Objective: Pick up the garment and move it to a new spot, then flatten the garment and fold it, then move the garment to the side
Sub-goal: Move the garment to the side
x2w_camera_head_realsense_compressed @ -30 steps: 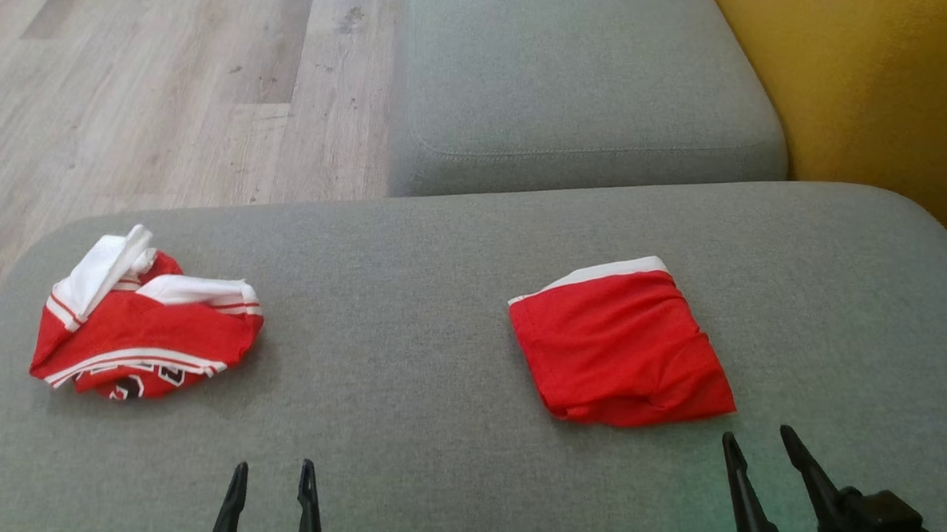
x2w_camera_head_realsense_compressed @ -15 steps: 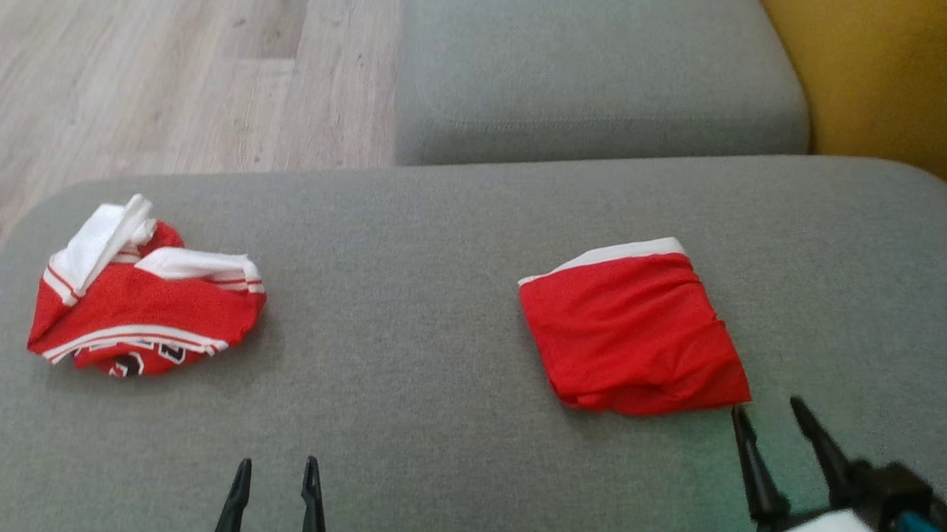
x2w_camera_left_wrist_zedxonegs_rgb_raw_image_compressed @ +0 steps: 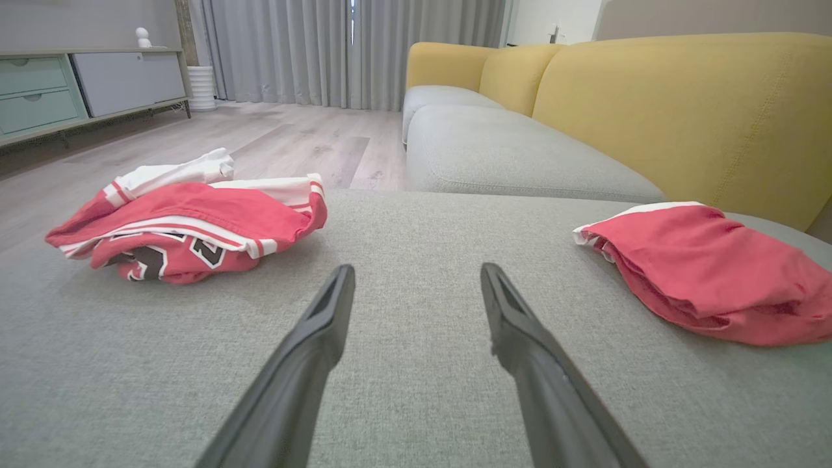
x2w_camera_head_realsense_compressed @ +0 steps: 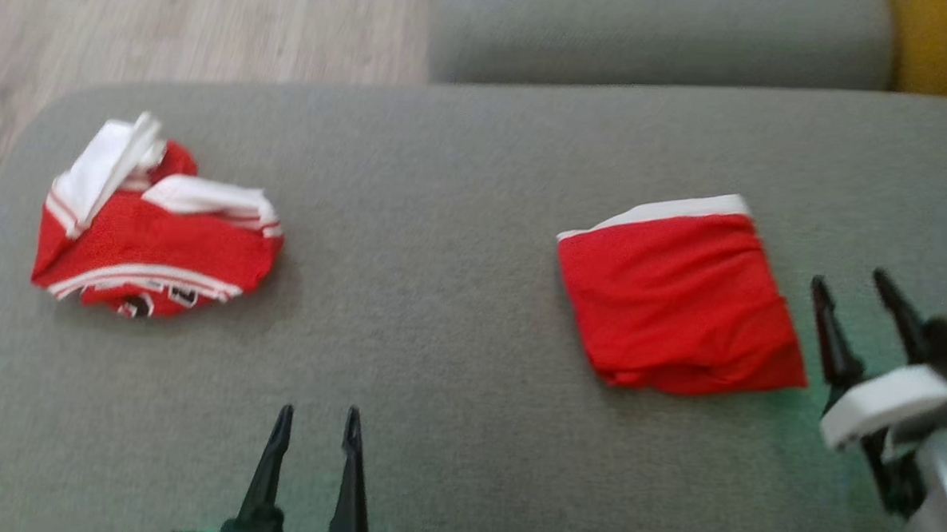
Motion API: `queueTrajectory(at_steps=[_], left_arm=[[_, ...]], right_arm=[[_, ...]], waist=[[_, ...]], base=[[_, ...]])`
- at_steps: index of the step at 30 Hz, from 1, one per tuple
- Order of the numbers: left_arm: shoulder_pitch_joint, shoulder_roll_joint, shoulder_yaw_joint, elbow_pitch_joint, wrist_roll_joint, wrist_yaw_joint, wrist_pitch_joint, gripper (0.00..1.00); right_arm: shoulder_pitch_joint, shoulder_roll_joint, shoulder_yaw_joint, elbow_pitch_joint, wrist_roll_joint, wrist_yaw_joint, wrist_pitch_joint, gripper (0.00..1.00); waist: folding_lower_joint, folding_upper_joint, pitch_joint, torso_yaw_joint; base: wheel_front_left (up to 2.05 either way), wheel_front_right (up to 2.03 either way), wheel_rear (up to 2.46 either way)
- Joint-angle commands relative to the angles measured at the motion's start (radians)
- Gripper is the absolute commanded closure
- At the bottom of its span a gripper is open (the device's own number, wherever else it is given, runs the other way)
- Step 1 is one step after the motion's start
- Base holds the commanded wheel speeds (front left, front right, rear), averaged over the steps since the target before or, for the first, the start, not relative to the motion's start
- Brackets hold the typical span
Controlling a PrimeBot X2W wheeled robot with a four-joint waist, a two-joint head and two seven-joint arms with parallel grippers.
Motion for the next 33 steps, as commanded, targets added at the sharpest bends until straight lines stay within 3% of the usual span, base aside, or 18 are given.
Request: queueTrajectory(at_steps=[1, 11, 12, 13, 14, 22, 33], left_arm=[[-0.043, -0.005, 0.021, -0.024, 0.003, 0.006, -0.005, 0.0], [-0.099, -0.005, -0.017, -0.022, 0.01, 0.038, -0.005, 0.0], [-0.102, -0.005, -0.017, -0.023, 0.014, 0.041, -0.005, 0.0], [-0.104, -0.005, -0.017, -0.023, 0.017, 0.044, -0.005, 0.0], [-0.105, -0.005, -0.017, -0.025, 0.021, 0.047, -0.005, 0.0], [-0.123, -0.005, -0.016, -0.06, 0.026, 0.05, -0.005, 0.0], [-0.198, -0.005, -0.018, -0.045, 0.041, 0.014, -0.005, 0.0]], right_arm=[[-0.043, -0.028, 0.026, -0.005, 0.017, 0.007, 0.002, 0.0], [-0.166, -0.059, 0.224, 0.182, 0.231, 0.007, 0.124, 0.0], [-0.171, -0.06, 0.248, 0.185, 0.259, 0.007, 0.139, 0.1], [-0.176, -0.065, 0.27, 0.186, 0.282, 0.007, 0.144, 0.69], [-0.184, -0.073, 0.287, 0.186, 0.3, 0.007, 0.141, 1.0], [-0.266, -0.191, 0.346, 0.225, 0.344, 0.007, 0.071, 1.0], [-0.41, -0.364, 0.33, 0.324, 0.334, 0.007, 0.035, 1.0]], waist=[[-0.0003, 0.0, 0.031, 0.021], [-0.0003, 0.0, 0.09, 0.044], [-0.0003, 0.0, 0.093, 0.043], [-0.0003, 0.0, 0.096, 0.04], [-0.0003, 0.0, 0.098, 0.036], [-0.0003, 0.0, 0.151, -0.04], [-0.0003, 0.0, 0.28, -0.121]], base=[[0.0, 0.0, 0.0], [0.0, 0.0, 0.0], [0.0, 0.0, 0.0], [0.0, 0.0, 0.0], [0.0, 0.0, 0.0], [0.0, 0.0, 0.0], [0.0, 0.0, 0.0]])
